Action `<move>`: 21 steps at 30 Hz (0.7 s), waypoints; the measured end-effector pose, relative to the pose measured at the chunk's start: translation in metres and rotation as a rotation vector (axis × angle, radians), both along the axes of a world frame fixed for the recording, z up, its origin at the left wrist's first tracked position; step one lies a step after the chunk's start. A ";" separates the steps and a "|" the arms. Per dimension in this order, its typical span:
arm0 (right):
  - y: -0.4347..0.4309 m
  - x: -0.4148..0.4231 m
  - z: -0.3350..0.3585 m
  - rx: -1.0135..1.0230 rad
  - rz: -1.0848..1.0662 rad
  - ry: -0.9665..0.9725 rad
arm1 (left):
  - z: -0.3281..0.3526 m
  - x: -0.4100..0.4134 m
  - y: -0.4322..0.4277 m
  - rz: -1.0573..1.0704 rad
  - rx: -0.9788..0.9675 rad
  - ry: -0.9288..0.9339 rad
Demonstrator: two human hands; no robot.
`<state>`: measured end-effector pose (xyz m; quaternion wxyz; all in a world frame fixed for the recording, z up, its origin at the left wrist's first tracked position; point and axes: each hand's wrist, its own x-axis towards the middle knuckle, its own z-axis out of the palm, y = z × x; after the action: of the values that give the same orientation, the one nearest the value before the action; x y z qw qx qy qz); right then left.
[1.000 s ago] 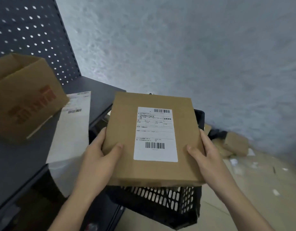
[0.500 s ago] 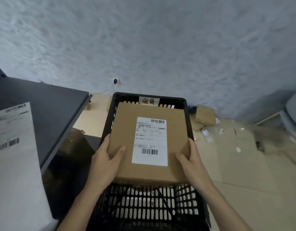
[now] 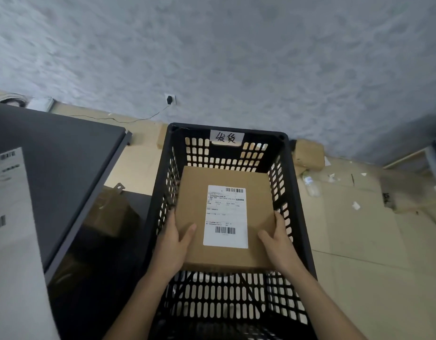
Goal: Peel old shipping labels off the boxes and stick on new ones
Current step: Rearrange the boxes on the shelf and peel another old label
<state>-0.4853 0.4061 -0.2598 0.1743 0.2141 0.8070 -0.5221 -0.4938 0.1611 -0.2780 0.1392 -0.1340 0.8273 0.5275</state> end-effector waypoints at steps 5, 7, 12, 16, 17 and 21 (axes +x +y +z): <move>0.001 -0.005 -0.013 0.004 0.002 -0.021 | -0.016 -0.007 0.003 -0.025 0.004 -0.065; -0.001 -0.007 -0.017 0.016 0.005 -0.026 | -0.023 -0.005 0.003 -0.013 -0.019 -0.080; -0.003 -0.010 -0.027 0.045 0.011 -0.043 | -0.032 -0.004 0.007 0.013 -0.031 -0.088; -0.003 -0.011 -0.031 0.038 0.007 -0.052 | -0.038 -0.006 0.009 0.025 -0.061 -0.071; -0.002 -0.012 -0.032 0.037 0.005 -0.051 | -0.040 -0.006 0.009 0.028 -0.062 -0.073; -0.002 -0.012 -0.039 0.044 0.001 -0.059 | -0.046 -0.005 0.010 0.032 -0.078 -0.092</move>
<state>-0.4973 0.4040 -0.2988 0.1936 0.2326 0.8128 -0.4978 -0.4991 0.1709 -0.3244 0.1635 -0.1765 0.8377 0.4902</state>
